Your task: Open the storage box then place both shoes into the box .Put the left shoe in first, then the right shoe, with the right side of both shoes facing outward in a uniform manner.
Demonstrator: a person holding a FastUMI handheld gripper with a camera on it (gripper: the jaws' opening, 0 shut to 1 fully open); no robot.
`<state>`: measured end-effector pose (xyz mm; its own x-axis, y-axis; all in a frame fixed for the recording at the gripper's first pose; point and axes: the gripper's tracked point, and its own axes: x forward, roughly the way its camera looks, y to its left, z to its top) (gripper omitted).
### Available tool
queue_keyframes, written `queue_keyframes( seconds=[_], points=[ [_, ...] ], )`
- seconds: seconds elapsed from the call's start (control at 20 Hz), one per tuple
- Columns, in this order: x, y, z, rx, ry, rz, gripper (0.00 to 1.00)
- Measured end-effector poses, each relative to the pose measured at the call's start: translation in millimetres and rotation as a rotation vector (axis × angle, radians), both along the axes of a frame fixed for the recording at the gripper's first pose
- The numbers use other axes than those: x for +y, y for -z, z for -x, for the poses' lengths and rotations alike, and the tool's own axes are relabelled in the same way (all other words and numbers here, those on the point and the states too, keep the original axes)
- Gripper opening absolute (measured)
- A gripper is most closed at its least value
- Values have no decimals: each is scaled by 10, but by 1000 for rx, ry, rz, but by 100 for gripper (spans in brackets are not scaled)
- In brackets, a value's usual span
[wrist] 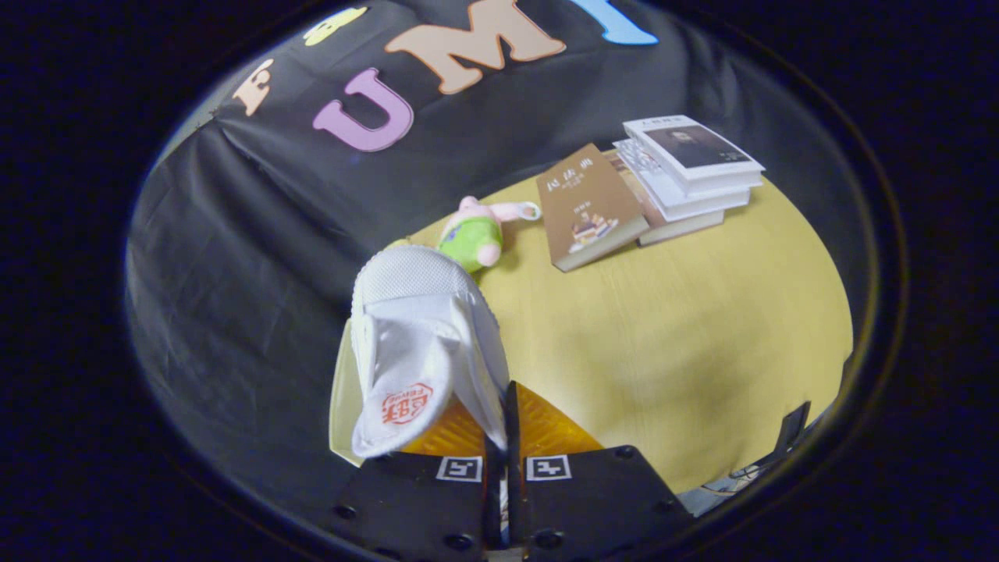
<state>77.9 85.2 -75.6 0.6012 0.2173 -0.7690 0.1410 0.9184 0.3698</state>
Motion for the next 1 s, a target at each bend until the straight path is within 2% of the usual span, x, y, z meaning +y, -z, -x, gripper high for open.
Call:
queue_keyframes(
  seconds=[0.25, 0.4, 0.6, 0.8, 1.0],
  points=[
    [690, -208, -96, 9, -65, -56, 7],
    [1123, -70, -149, 40, -124, -42, 7],
    [1576, 324, -257, 77, -157, -4, 7],
    [1841, 641, -291, 139, -157, 28, 7],
    [1786, 800, -376, 153, -120, 84, 7]
  ],
)
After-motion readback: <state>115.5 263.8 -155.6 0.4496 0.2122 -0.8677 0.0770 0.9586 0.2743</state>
